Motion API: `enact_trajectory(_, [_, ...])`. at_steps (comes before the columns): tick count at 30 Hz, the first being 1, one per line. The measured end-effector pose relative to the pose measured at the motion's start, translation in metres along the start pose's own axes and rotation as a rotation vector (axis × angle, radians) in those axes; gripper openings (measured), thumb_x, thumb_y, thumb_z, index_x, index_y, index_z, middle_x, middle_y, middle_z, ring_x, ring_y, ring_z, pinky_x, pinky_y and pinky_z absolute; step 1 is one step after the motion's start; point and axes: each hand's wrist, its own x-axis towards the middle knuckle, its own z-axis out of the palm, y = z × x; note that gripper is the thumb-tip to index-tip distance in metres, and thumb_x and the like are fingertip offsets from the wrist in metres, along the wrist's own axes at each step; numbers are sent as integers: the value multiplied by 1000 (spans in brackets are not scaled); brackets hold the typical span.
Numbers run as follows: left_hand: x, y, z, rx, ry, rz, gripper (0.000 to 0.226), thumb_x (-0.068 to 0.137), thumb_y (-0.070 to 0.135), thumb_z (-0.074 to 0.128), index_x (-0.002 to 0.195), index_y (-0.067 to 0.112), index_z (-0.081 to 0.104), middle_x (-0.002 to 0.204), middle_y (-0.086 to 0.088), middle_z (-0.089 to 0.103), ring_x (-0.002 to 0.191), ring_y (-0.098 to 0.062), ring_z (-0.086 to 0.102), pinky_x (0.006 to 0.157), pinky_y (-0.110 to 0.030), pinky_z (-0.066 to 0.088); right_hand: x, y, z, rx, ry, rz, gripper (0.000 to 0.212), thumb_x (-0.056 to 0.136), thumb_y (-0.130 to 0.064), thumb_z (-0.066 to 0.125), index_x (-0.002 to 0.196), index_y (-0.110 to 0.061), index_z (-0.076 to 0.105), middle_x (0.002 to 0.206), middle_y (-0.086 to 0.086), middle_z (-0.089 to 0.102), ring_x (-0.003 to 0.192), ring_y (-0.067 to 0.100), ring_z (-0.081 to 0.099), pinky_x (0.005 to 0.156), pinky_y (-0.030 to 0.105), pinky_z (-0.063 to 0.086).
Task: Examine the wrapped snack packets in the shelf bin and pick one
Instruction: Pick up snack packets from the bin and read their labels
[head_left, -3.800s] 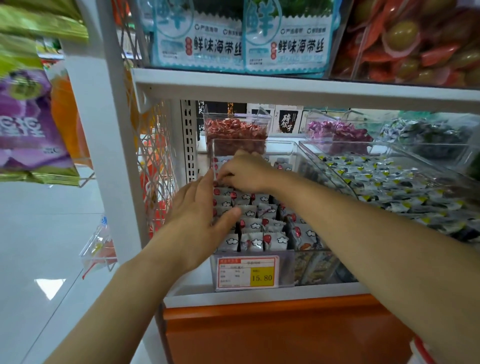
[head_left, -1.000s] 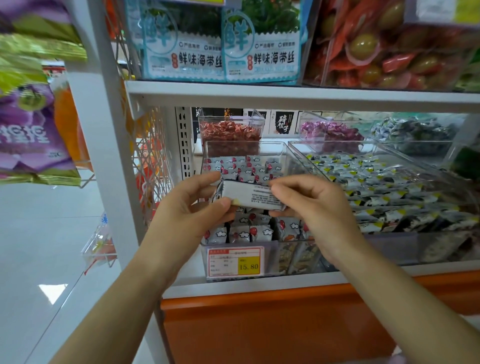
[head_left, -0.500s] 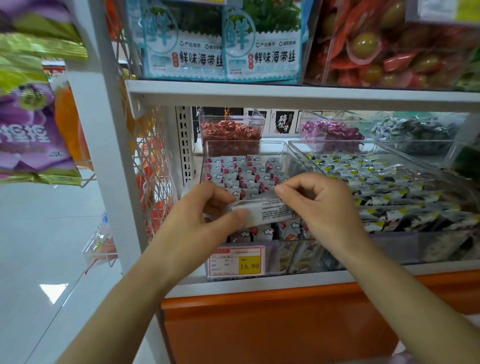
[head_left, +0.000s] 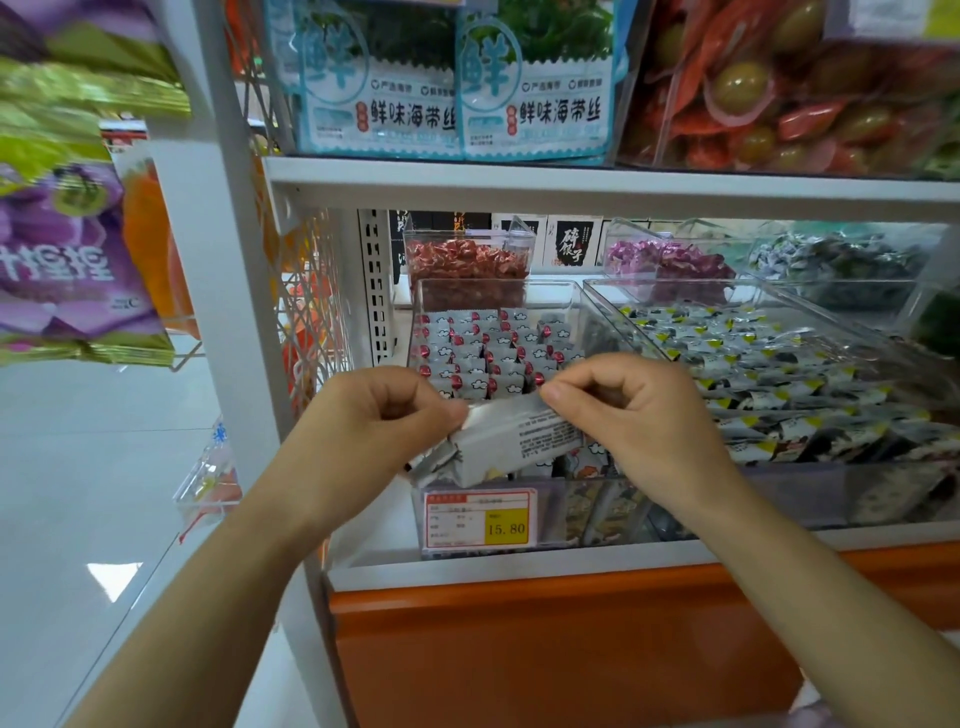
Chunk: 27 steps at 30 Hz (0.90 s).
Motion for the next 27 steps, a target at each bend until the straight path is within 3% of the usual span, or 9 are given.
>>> enact_trajectory(3, [0,1,2,4,37,14,25,82,30,63,69,9,67,58,1,65,50,-6,57,51,-13,49,-1,1,2,-5,45,3,10,84,-17,66,78,-21,72,73,-7,71,67,2,64,63,16,51])
enact_trajectory(5, [-1,2,4,-50,22,-10,27,76,39,62,75,13,67,68,-1,69,61,-13,66,57,-22,56,-2,2,5,-24,82,-1,11,85,-17,65,76,-21,71,70,-9,69,66,0,62,62,13,49])
enact_trajectory(8, [-2,2,6,-85,-41,-20,36,61,43,67,90,21,65,84,2,69,75,-11,68,59,-22,56,0,3,4,-42,103,13,13,86,-20,64,75,-23,71,61,-17,65,60,-4,59,56,8,43])
enact_trajectory(12, [-1,0,6,-11,-37,8,37,62,42,67,97,31,62,97,4,67,91,-13,65,81,-33,55,7,2,-11,24,-70,112,14,86,-17,63,76,-22,72,73,-5,71,63,11,67,55,22,55])
enact_trajectory(14, [-1,-1,6,-1,-34,34,30,68,37,68,97,34,62,98,10,67,93,-6,63,82,-29,55,10,4,-16,95,-150,154,12,85,-13,63,77,-17,72,77,-3,72,70,13,69,55,25,57])
enact_trajectory(17, [1,-2,8,23,-27,65,23,78,26,68,98,35,62,97,13,67,94,0,62,80,-23,55,13,5,-20,63,-189,108,12,83,-11,64,77,-17,71,70,-15,71,67,0,66,56,14,51])
enact_trajectory(21, [2,-4,11,16,-14,86,22,82,21,65,99,34,63,95,13,67,94,0,62,84,-25,53,15,11,-22,91,-199,130,16,84,-10,63,75,-21,70,68,-18,69,66,-2,64,56,13,51])
enact_trajectory(27, [1,-5,15,50,34,134,21,87,23,60,92,43,59,91,15,67,84,1,64,69,-12,53,13,16,-16,206,-118,155,16,83,-8,64,73,-19,70,68,-14,71,63,-2,66,52,11,49])
